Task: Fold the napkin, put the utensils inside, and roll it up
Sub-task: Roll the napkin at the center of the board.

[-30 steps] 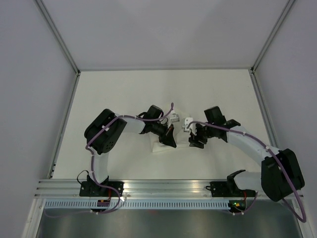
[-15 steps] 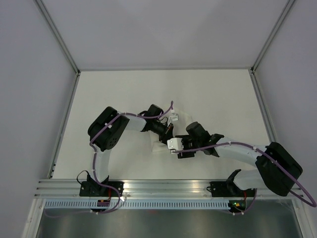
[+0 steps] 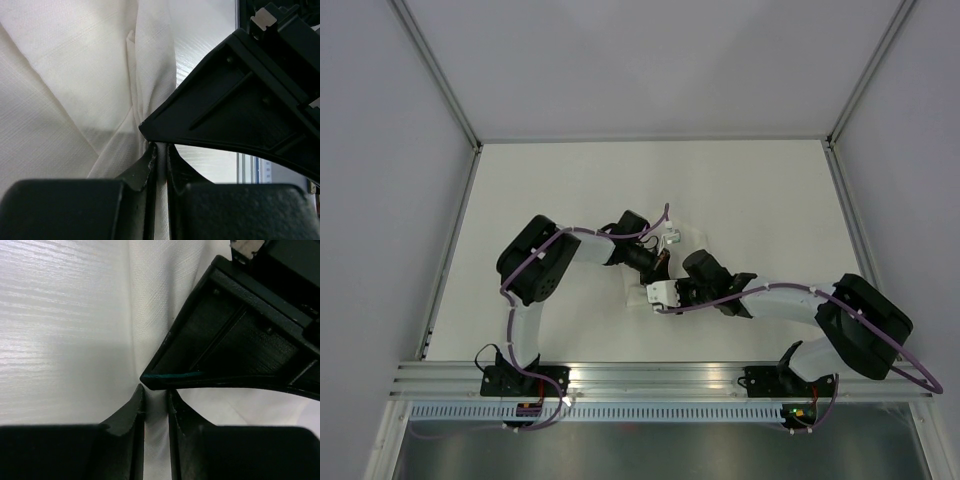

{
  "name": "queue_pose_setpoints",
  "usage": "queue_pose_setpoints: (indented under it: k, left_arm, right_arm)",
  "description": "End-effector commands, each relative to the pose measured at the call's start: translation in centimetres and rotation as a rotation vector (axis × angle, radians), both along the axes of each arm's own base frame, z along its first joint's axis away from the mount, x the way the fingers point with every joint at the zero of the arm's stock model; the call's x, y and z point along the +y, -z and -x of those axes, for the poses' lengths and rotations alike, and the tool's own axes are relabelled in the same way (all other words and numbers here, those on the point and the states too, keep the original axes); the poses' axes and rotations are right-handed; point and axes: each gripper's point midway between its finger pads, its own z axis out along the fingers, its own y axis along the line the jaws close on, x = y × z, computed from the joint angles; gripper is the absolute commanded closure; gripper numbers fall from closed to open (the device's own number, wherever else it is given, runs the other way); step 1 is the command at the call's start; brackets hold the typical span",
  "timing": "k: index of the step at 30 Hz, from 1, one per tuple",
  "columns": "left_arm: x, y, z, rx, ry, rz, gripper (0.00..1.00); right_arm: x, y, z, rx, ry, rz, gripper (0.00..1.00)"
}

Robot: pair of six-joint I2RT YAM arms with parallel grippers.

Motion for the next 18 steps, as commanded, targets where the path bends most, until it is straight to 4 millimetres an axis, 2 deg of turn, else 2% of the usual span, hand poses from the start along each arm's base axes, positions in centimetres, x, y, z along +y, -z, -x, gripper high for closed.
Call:
queue_pose_setpoints:
  k: [1,3,7,8,9,11,12,14,15,16,17,18]
  left_arm:
    - [1.2,0.8,-0.7,-0.061,-0.052,-0.076,0.87]
    - [1.2,-0.6,-1.5,-0.105,-0.077,-0.058,0.84]
    - [0.8,-3.6,-3.1,-0.202,-0.148,-0.011,0.69]
    - [0.8,-4.0,-3.4,-0.231,-0.164,0.003,0.68]
    - [0.9,-5.2,-4.1,-0.284,-0.199,0.01,0.68]
    - [1.2,-5.7,-4.8,-0.342,-0.259,0.016,0.68]
    - [1.5,-6.9,-5.7,-0.401,-0.312,0.016,0.68]
    - [2.5,-6.9,-6.5,-0.439,-0.405,-0.011,0.67]
    - [3.0,-7.6,-8.3,-0.515,-0.497,-0.018,0.66]
    - [3.6,-9.5,-9.0,-0.56,-0.569,0.006,0.65]
    - [4.8,-8.8,-8.9,-0.572,-0.62,-0.015,0.64]
    - [5.5,-10.2,-10.3,-0.639,-0.718,0.005,0.64]
  right_arm:
    - [-1.8,1.6,1.0,0.064,0.028,0.09,0.89]
    - [-2.0,1.7,1.4,0.094,0.028,0.109,0.92]
    - [-2.0,1.9,2.6,0.173,0.014,0.116,0.94]
    - [-1.8,2.0,2.7,0.188,0.012,0.114,0.95]
    - [-2.1,2.1,3.1,0.216,0.014,0.124,0.95]
    - [-1.8,2.1,3.5,0.272,0.007,0.113,0.96]
    - [-2.2,2.3,4.0,0.308,0.008,0.133,0.96]
    - [-1.8,2.2,4.2,0.368,-0.007,0.124,0.96]
    - [-2.4,2.3,4.7,0.415,0.0,0.141,0.96]
    - [-2.0,1.9,4.2,0.428,-0.006,0.133,0.96]
    - [-2.2,2.3,4.4,0.481,-0.006,0.135,0.96]
    - [-2.8,2.4,5.0,0.533,-0.002,0.159,0.96]
